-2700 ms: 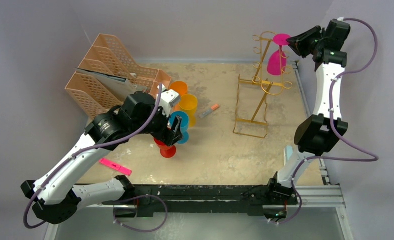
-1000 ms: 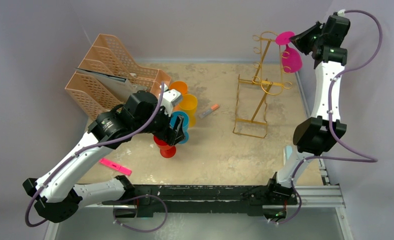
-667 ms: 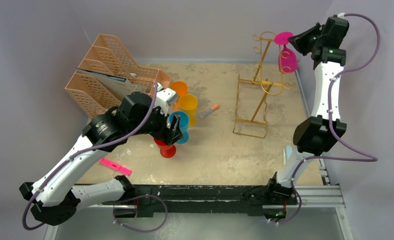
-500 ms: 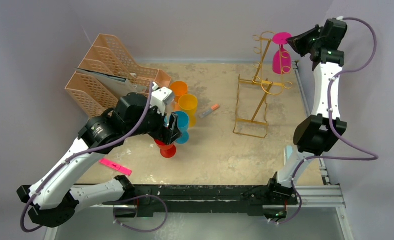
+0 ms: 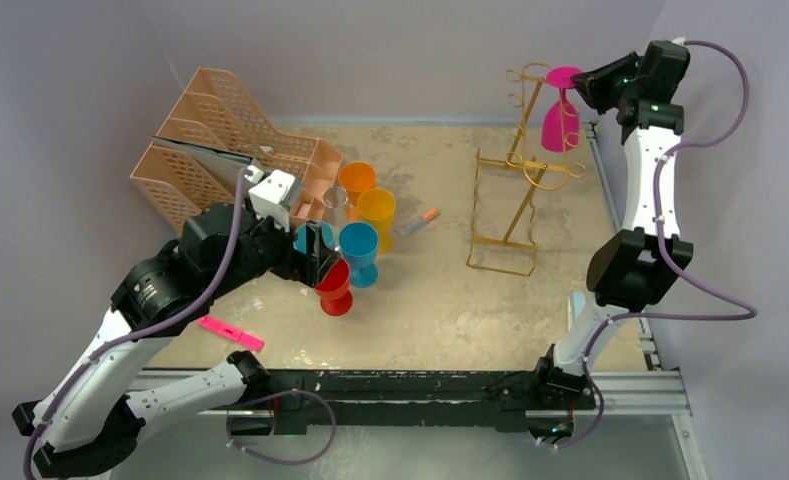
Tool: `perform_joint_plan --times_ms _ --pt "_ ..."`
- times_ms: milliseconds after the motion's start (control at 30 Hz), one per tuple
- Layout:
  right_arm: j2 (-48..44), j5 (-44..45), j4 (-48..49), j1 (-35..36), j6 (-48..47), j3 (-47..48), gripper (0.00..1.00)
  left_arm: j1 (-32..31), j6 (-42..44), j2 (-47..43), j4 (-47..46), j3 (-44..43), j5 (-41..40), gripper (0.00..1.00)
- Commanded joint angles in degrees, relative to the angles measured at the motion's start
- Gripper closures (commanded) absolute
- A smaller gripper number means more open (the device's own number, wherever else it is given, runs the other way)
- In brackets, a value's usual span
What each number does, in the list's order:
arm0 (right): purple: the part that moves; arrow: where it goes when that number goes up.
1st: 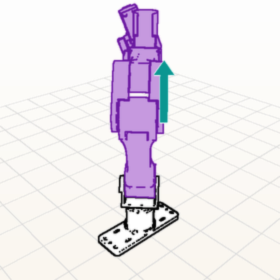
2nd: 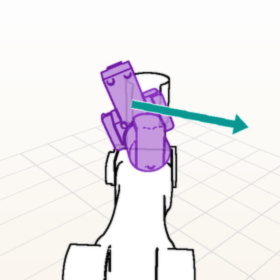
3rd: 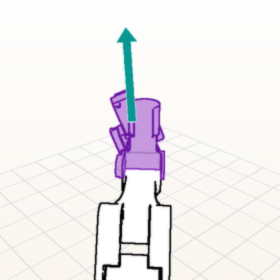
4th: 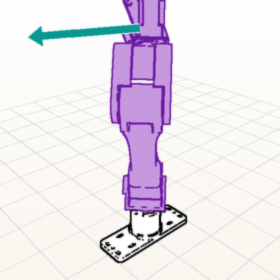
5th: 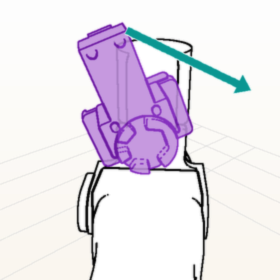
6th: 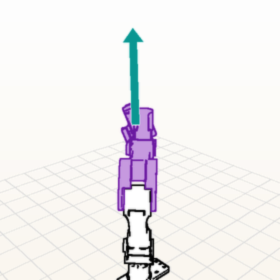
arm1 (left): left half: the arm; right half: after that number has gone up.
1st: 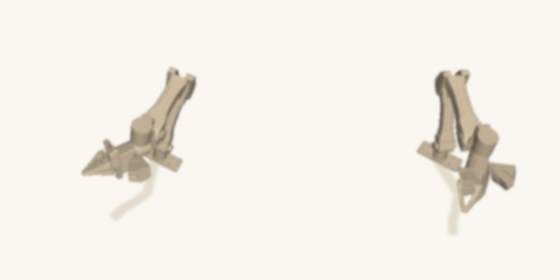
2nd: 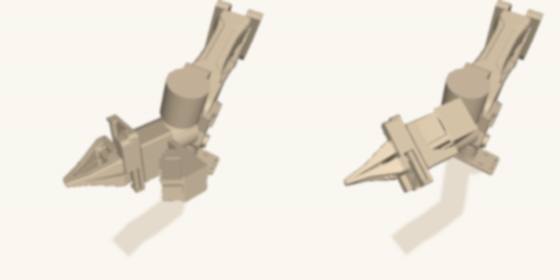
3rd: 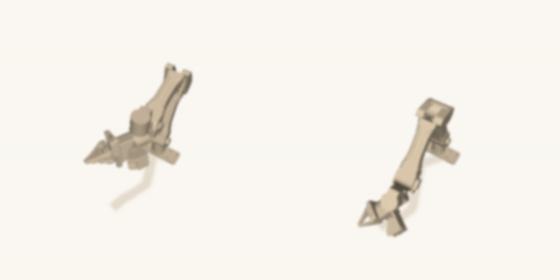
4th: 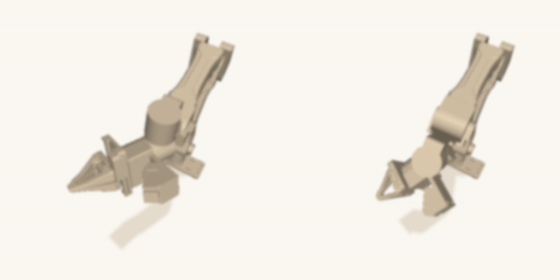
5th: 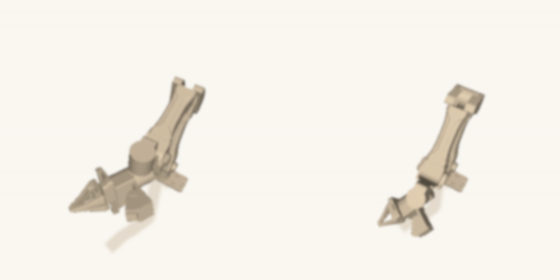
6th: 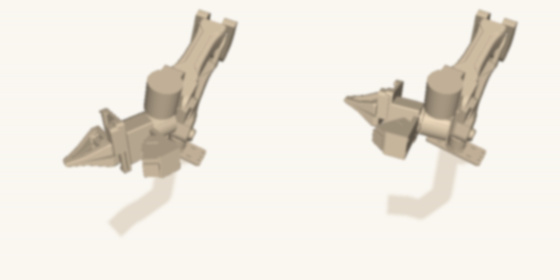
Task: Take the wine glass off the wine glass rack
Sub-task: Pick up the wine glass from the wine rack.
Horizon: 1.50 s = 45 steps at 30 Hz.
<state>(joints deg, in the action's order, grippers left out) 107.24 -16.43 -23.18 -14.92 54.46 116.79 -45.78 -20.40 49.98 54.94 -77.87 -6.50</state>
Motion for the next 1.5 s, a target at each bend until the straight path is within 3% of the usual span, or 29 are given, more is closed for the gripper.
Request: perform_joint_plan --times_ms 0,167,1233,1467 --pt "0.8 -0.1 -2.5 0.3 -0.2 1.6 0.86 -0.1 -1.2 1.1 -0.3 0.3 -0.8 0.12" --pt "1.1 0.7 -4.1 0.4 -0.8 3.6 1.0 0.0 -1.4 2.1 0.7 0.0 0.2 0.12" --pt "0.1 8.1 -11.1 0.4 -5.2 8.0 1.0 -0.1 -0.5 4.5 0.8 -1.1 6.2 0.11" --pt "3.2 9.9 -17.8 1.8 -10.8 14.8 1.0 0.0 0.3 4.5 0.0 -1.1 9.8 0.11"
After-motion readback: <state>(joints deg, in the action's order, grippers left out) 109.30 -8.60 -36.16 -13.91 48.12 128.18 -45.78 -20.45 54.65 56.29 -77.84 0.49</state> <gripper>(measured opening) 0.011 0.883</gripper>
